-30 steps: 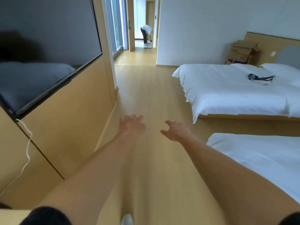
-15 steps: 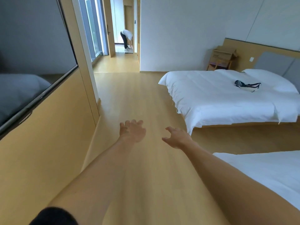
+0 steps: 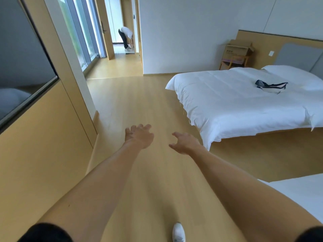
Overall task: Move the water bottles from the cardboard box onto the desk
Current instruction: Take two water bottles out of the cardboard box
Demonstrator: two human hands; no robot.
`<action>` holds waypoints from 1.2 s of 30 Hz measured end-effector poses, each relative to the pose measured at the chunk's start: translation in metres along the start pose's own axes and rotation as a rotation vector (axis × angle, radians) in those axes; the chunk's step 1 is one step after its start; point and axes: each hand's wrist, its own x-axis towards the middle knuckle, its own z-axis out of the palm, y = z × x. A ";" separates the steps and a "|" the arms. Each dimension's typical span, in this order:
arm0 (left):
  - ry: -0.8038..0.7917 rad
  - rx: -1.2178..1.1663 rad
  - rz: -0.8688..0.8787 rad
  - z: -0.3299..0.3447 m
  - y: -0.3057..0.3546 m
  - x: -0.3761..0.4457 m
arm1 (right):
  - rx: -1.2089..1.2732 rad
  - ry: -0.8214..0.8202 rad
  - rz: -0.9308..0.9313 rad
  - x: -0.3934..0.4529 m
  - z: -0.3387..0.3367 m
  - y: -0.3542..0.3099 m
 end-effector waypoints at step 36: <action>-0.026 -0.064 0.016 -0.115 -0.026 0.713 | -0.086 0.015 0.068 0.695 -0.189 0.001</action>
